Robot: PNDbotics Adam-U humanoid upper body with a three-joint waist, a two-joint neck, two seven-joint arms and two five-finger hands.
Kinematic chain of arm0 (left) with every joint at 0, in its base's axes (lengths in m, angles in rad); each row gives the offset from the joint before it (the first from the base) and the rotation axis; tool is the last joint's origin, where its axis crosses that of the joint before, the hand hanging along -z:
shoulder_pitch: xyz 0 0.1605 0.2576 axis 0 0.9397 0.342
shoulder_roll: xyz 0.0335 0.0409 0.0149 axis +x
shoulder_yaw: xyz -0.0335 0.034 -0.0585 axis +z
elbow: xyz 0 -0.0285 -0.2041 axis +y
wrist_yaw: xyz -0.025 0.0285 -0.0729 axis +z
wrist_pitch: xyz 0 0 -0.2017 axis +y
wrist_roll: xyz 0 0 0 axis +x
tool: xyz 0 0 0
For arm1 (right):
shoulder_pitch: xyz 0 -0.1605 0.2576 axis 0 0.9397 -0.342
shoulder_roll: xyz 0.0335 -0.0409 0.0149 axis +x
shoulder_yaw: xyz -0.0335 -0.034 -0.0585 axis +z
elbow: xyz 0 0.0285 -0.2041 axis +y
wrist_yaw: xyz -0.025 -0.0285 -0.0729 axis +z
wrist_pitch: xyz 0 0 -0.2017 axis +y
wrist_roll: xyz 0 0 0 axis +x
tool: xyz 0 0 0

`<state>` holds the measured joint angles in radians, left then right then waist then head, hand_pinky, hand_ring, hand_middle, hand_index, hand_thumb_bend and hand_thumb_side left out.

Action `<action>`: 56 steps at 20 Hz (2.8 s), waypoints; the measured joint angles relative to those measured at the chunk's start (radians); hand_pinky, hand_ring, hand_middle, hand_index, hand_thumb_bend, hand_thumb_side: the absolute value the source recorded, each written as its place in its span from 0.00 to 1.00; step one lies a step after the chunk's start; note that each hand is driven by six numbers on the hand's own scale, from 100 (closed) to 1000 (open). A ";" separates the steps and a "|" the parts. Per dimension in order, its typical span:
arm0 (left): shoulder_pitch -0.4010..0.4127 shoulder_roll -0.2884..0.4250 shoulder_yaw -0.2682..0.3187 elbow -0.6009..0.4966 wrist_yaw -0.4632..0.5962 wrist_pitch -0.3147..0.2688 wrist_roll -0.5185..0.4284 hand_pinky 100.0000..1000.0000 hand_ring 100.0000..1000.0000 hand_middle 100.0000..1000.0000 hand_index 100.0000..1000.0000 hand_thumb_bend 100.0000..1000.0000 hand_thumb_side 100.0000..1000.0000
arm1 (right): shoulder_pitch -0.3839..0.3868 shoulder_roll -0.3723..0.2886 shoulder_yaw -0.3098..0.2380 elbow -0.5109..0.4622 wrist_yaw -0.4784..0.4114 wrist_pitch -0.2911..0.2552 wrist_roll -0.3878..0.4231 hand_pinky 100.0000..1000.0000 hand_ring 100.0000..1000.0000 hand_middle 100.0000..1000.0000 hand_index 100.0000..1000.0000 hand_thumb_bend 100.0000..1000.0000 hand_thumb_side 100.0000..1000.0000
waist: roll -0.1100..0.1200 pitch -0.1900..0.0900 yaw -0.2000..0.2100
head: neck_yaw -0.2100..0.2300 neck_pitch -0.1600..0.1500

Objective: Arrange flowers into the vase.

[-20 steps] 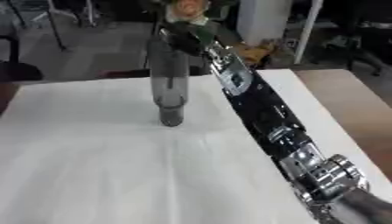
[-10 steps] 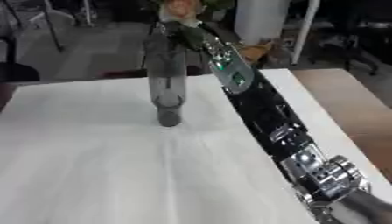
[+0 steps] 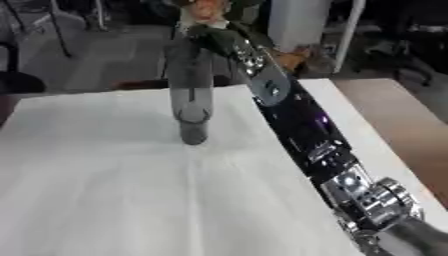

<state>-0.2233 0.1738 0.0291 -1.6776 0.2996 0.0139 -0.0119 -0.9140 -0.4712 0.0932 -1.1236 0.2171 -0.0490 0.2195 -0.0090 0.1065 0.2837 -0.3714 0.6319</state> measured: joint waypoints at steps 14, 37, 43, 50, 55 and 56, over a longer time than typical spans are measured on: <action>0.003 0.000 0.006 0.000 0.000 -0.003 0.007 0.52 0.58 0.49 0.60 0.59 0.80 | 0.055 -0.017 0.025 -0.107 0.050 -0.143 0.059 1.00 1.00 0.98 1.00 0.67 0.73 | 0.000 0.000 -0.039 | 0.009 -0.008; 0.004 0.000 0.007 0.001 0.000 -0.003 0.007 0.52 0.58 0.49 0.60 0.59 0.80 | 0.024 -0.018 0.021 -0.016 0.091 -0.149 0.057 1.00 1.00 0.97 1.00 0.66 0.75 | -0.002 0.000 -0.016 | 0.000 -0.017; 0.005 0.000 0.007 0.001 0.000 -0.003 0.007 0.52 0.58 0.49 0.60 0.59 0.80 | 0.013 -0.018 0.017 0.008 0.108 -0.161 0.054 1.00 1.00 0.97 1.00 0.66 0.75 | -0.006 0.000 -0.014 | -0.001 -0.017; 0.005 0.000 0.007 0.005 0.000 -0.003 0.007 0.52 0.58 0.49 0.60 0.59 0.80 | 0.013 -0.018 0.014 0.014 0.121 -0.168 0.049 1.00 1.00 0.98 1.00 0.66 0.75 | -0.006 0.000 -0.014 | -0.001 -0.017; 0.005 0.000 0.007 0.006 0.000 -0.003 0.007 0.52 0.58 0.49 0.60 0.59 0.80 | 0.020 -0.018 0.008 0.026 0.137 -0.175 0.043 1.00 1.00 0.98 1.00 0.67 0.73 | -0.006 0.000 -0.014 | -0.001 -0.018; 0.006 0.000 0.008 0.006 0.000 -0.003 0.008 0.52 0.58 0.49 0.60 0.59 0.80 | 0.024 -0.019 0.005 0.028 0.138 -0.177 0.042 1.00 1.00 0.99 1.00 0.67 0.73 | -0.006 0.000 -0.014 | -0.001 -0.018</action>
<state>-0.2177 0.1737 0.0368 -1.6715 0.2995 0.0109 -0.0043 -0.8900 -0.4901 0.0984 -1.0958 0.3552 -0.2259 0.2613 -0.0148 0.1065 0.2694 -0.3726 0.6137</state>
